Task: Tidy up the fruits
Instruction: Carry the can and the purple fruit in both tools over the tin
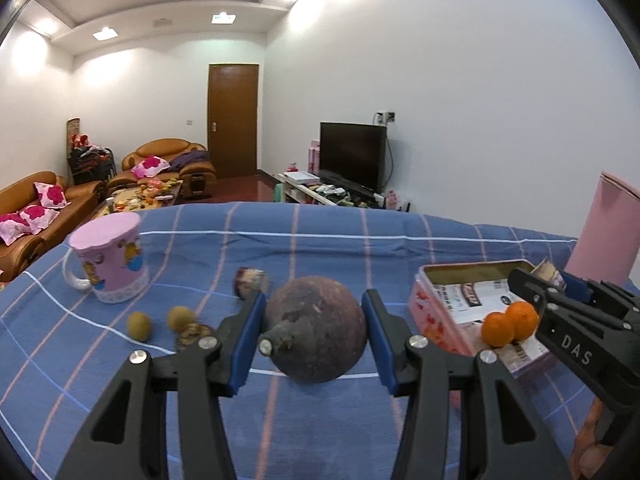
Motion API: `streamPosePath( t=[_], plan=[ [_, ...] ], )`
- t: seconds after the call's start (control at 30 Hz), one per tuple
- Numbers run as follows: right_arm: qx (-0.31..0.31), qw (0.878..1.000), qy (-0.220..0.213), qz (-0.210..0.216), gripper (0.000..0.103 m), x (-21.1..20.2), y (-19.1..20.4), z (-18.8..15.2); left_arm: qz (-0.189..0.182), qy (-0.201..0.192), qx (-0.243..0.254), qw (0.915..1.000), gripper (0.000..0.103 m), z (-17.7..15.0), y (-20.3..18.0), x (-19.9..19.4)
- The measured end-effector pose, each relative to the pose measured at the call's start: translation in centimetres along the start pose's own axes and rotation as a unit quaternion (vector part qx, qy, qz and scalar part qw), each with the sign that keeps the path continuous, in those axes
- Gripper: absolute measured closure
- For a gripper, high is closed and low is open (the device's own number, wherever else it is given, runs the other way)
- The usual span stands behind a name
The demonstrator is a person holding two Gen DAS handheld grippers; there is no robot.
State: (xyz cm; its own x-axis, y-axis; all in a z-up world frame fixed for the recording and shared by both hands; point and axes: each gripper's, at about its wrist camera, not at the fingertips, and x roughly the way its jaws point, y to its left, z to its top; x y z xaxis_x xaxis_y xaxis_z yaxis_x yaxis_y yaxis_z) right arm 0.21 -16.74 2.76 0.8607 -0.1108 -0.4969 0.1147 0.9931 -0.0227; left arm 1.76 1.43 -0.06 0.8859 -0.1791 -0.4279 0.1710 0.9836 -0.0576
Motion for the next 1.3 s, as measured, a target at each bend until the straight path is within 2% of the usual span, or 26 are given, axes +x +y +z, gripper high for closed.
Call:
streamPosePath(
  t=[0.5,0.83,1.3],
  plan=[
    [0.017,0.999,0.005,-0.028,0.063,0.5,-5.1,0.1,-0.036,0.001,0.031,0.9989,0.051,0.2,-6.8,1.1],
    [0.034,0.998,0.025,-0.048,0.063,1.7,-9.3,0.0,-0.042,0.009,0.060,0.9973,0.051,0.6,-11.4,2.2],
    [0.031,0.997,0.050,-0.046,0.063,3.4,-10.8,-0.2,-0.042,0.046,0.064,0.9960,0.051,1.1,-13.8,4.4]
  ],
)
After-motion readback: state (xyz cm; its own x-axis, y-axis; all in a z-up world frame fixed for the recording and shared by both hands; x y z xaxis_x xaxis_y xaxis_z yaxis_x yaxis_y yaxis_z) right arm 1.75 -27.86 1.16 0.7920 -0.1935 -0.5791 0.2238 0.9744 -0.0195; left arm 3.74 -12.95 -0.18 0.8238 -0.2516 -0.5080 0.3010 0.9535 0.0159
